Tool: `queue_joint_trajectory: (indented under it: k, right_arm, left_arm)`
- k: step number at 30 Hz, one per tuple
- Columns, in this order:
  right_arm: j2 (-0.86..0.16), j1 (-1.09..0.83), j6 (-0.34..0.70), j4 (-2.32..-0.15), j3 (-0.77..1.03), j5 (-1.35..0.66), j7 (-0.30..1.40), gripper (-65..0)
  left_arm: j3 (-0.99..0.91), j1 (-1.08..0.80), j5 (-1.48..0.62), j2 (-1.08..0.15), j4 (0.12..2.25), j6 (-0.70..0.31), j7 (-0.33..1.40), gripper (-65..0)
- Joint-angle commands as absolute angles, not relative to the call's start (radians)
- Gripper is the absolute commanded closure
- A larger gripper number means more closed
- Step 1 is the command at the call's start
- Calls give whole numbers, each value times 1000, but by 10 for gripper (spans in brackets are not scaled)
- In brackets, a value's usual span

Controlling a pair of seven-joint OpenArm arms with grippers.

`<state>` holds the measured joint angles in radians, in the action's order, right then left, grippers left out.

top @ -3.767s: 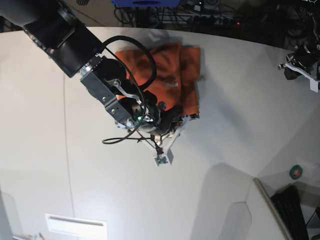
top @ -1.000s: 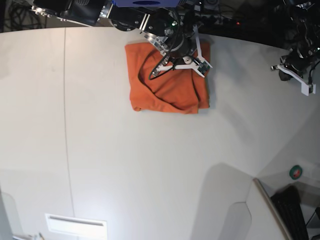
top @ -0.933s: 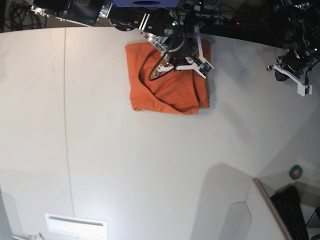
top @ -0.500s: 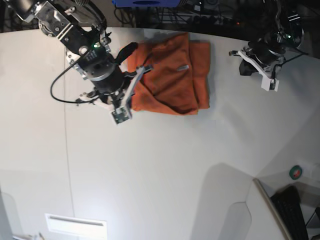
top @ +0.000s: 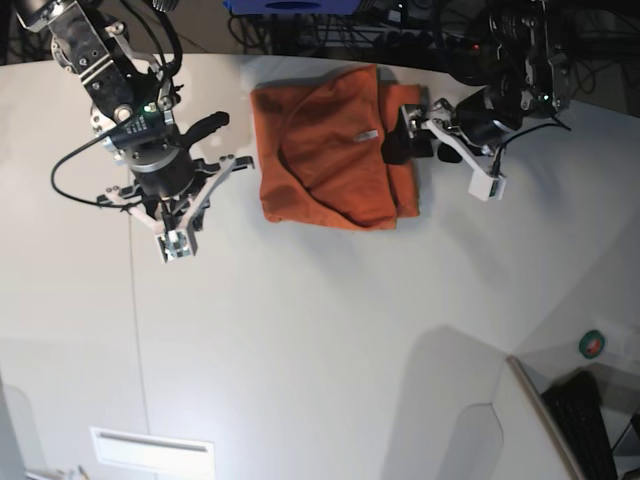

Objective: Layout the t-shirt on the table in an organized manner, then fold the t-shirt properly

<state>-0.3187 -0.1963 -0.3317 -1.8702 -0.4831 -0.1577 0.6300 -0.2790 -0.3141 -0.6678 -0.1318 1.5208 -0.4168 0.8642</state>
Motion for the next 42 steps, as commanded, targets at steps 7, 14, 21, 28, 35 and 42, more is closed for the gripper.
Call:
queue_joint_trajectory:
  k: [7, 14, 21, 28, 35, 42]
  right_arm:
    - [-354, -188, -329, -1888, -475, -154, 607, 0]
    - [-372, -188, -329, -1859, -475, -154, 605, 0]
    - [-372, -189, -329, -1814, -475, -154, 604, 0]
    - [-372, -189, -329, -1765, -475, -156, 604, 0]
    - [-372, -220, -329, -1745, -475, -154, 605, 0]
    - [-372, -260, -329, -1747, -473, -154, 604, 0]
  left_arm:
    - [-213, -219, -682, -136, 1372, -415, 855, -614]
    - [-94, -94, -463, -142, 1279, -415, 858, -148]
    - [275, 137, -255, -234, 1211, -415, 865, 0]
    - [852, 478, -156, -245, 1101, -415, 857, 0]
    - [1130, 651, -153, -124, 1069, -417, 812, 0]
    - [1138, 659, -153, -68, 1066, -417, 780, -138]
